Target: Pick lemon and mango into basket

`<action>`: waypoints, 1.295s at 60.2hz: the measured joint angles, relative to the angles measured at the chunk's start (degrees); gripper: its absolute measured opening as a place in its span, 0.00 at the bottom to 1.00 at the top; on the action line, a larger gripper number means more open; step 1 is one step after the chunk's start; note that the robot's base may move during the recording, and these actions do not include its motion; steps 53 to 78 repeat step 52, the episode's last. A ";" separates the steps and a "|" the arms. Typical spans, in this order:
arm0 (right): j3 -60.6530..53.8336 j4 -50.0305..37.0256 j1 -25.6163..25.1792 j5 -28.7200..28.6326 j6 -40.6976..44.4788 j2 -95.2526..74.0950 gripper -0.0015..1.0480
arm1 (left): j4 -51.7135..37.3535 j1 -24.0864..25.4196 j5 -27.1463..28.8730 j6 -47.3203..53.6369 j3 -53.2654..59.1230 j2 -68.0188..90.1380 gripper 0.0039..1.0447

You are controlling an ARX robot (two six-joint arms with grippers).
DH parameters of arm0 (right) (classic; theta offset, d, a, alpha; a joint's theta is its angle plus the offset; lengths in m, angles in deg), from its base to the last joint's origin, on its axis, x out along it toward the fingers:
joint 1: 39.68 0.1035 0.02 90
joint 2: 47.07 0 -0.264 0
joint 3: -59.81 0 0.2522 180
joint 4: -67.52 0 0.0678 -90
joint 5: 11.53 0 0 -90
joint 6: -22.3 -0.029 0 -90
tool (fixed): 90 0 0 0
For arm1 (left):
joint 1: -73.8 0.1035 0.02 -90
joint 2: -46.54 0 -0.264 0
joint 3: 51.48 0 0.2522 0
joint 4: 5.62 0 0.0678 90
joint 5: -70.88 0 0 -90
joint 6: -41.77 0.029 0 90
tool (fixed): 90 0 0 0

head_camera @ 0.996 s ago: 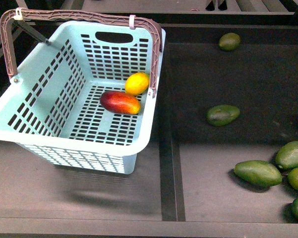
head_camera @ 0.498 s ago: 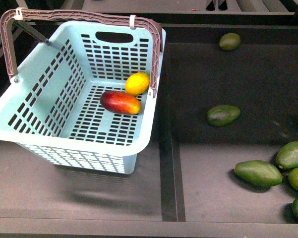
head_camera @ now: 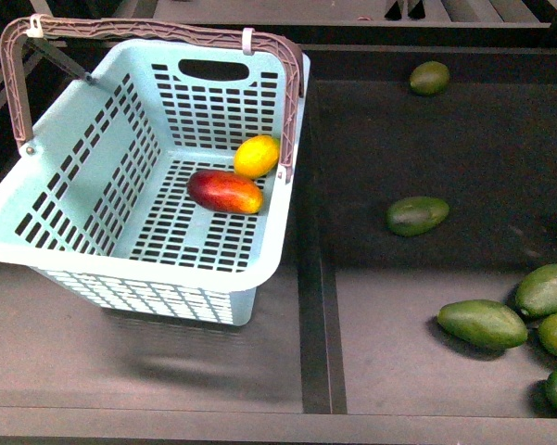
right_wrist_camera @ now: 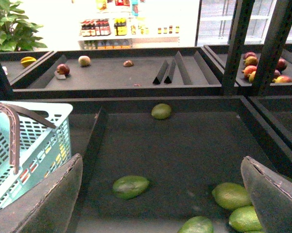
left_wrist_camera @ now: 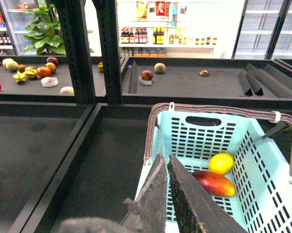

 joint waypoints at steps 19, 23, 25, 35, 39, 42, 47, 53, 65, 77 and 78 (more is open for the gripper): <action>0.00 0.00 0.00 0.02 0.00 0.00 0.92 | 0.00 0.00 0.00 0.04 0.00 0.00 0.62; 0.00 0.00 0.00 0.02 0.00 0.00 0.92 | 0.00 0.00 0.00 0.02 0.00 0.00 0.74; 0.00 0.00 0.00 0.02 0.00 0.00 0.92 | 0.00 0.00 0.00 0.04 0.00 0.00 0.80; 0.00 0.00 0.00 0.02 0.00 0.00 0.92 | 0.00 0.00 0.00 0.13 0.00 0.00 0.93; 0.00 0.00 0.00 0.02 0.00 0.00 0.92 | 0.00 0.00 0.00 0.13 0.00 0.00 0.94; 0.00 0.00 0.00 0.02 0.00 0.00 0.92 | 0.00 0.00 0.00 0.13 0.00 0.00 0.94; 0.00 0.00 0.00 0.00 0.00 0.00 0.92 | 0.00 0.00 0.00 0.15 0.00 0.00 0.94; 0.00 0.00 0.00 0.02 0.00 0.00 0.92 | 0.00 0.00 0.00 0.13 0.00 0.00 0.94; 0.00 0.00 0.00 0.02 0.00 0.00 0.92 | 0.00 0.00 0.00 0.13 0.00 0.00 0.94; 0.00 0.00 0.00 0.02 0.00 0.00 0.92 | 0.00 0.00 0.00 0.13 0.00 0.00 0.94; 0.00 0.00 0.00 0.02 0.00 0.00 0.92 | 0.00 0.00 0.00 0.13 0.00 0.00 0.94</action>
